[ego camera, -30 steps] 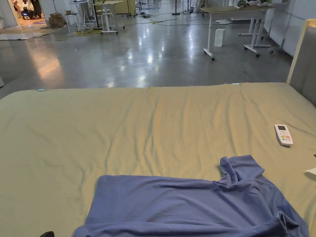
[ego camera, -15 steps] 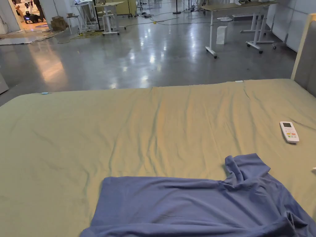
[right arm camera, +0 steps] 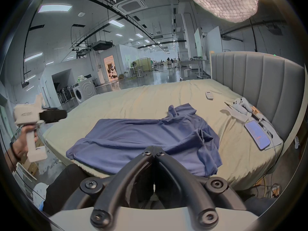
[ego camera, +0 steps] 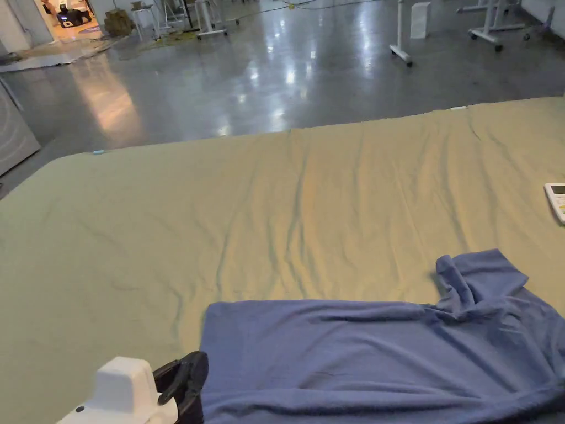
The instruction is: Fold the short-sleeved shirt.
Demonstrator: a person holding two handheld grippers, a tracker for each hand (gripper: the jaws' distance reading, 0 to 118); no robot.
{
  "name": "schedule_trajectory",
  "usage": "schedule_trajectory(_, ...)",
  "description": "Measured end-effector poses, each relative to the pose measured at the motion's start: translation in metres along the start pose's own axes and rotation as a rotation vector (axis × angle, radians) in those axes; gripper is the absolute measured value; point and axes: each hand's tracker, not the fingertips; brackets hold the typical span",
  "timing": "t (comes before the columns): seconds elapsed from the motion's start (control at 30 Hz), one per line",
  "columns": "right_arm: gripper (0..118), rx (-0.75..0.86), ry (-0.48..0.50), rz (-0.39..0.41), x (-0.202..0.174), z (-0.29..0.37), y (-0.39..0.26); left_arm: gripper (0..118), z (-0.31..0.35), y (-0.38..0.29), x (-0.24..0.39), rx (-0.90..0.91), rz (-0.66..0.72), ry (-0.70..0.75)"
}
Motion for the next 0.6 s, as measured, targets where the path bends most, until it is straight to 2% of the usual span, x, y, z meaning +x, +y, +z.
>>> schedule_trajectory(0.1,0,-0.031,-0.011,-0.015,0.004,-0.009,-0.005,1,-0.079,0.016,-0.03,-0.102,0.057,-0.014)
schedule_trajectory(0.13,0,-0.045,-0.013,-0.021,0.006,-0.012,-0.007,8,-0.112,0.019,-0.04,-0.174,0.048,-0.024)
schedule_trajectory(0.17,0,-0.056,-0.017,-0.028,0.008,-0.015,-0.009,18,-0.144,0.02,-0.05,-0.228,0.023,-0.016)
schedule_trajectory(0.23,0,-0.076,-0.019,-0.045,0.012,-0.019,-0.011,51,-0.195,0.02,-0.061,-0.357,-0.038,0.069)
schedule_trajectory(0.27,0,-0.083,-0.017,-0.053,0.014,-0.02,-0.012,62,-0.216,0.02,-0.065,-0.378,-0.048,0.097)
schedule_trajectory(0.3,0,-0.087,-0.018,-0.062,0.016,-0.021,-0.013,68,-0.231,0.019,-0.069,-0.384,-0.046,0.111)
schedule_trajectory(0.5,0,-0.119,-0.048,-0.146,0.026,-0.033,-0.018,68,-0.276,0.014,-0.067,-0.472,0.018,0.15)
schedule_trajectory(0.53,0,-0.12,-0.046,-0.152,0.027,-0.035,-0.018,64,-0.279,0.012,-0.066,-0.484,0.031,0.151)
schedule_trajectory(0.57,0,-0.121,-0.044,-0.154,0.027,-0.036,-0.019,52,-0.281,0.011,-0.064,-0.493,0.044,0.149)
schedule_trajectory(0.6,0,-0.122,-0.044,-0.153,0.027,-0.037,-0.019,34,-0.277,0.01,-0.06,-0.466,0.038,0.148)
